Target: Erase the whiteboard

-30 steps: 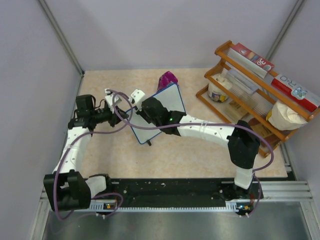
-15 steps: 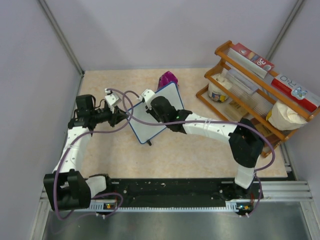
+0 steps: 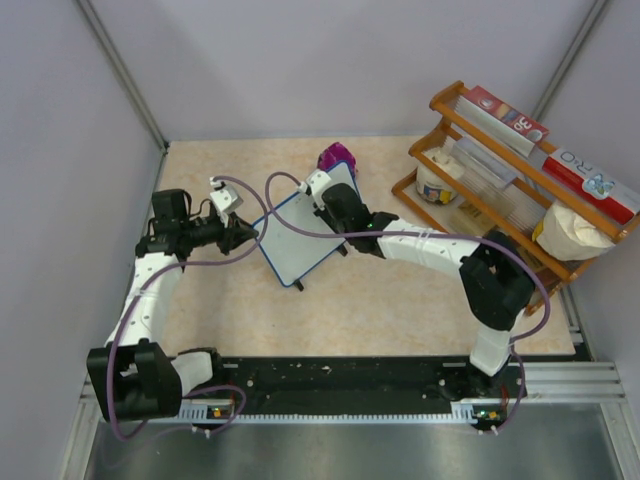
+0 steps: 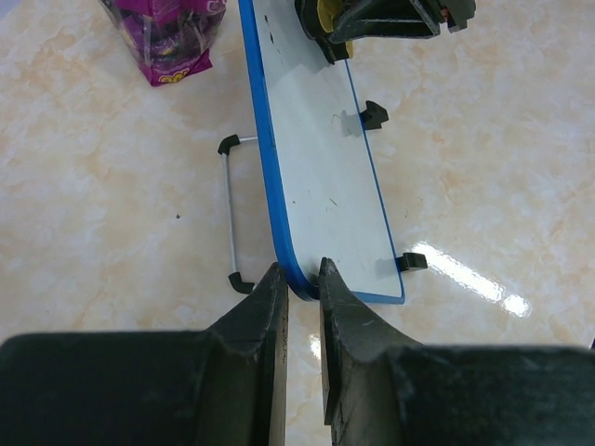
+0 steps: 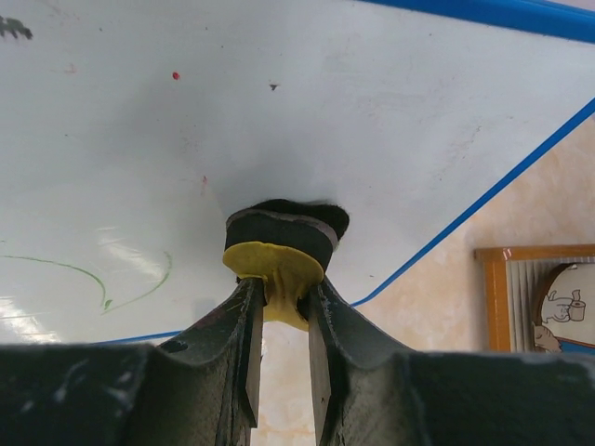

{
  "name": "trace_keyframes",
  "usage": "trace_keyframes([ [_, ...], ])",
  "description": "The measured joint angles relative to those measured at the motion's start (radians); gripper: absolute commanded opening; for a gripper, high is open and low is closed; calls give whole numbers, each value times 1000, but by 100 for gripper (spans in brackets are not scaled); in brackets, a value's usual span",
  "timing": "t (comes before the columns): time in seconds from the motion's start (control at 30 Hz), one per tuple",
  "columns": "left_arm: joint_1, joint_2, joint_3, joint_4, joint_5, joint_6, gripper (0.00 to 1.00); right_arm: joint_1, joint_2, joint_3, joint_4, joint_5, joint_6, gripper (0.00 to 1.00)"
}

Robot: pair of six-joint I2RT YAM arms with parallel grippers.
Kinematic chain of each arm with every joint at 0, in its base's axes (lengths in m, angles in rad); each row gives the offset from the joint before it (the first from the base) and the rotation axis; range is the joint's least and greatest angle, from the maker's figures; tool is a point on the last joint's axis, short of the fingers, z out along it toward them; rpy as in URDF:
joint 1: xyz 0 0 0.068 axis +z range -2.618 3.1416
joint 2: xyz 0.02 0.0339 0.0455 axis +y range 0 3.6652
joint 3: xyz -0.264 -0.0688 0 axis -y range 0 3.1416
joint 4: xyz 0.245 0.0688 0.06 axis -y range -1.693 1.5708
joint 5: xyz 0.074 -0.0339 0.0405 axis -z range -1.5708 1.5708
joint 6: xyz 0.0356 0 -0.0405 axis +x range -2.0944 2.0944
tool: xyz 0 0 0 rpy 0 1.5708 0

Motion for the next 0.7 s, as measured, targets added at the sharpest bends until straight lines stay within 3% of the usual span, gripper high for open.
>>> trace_keyframes([
  [0.37,0,9,26,-54,14,42,0,15,-15,-5,-7,-39,36,0],
  [0.7,0,17,64,-137,8,85,0,146,-15,8,-20,-86,74,0],
])
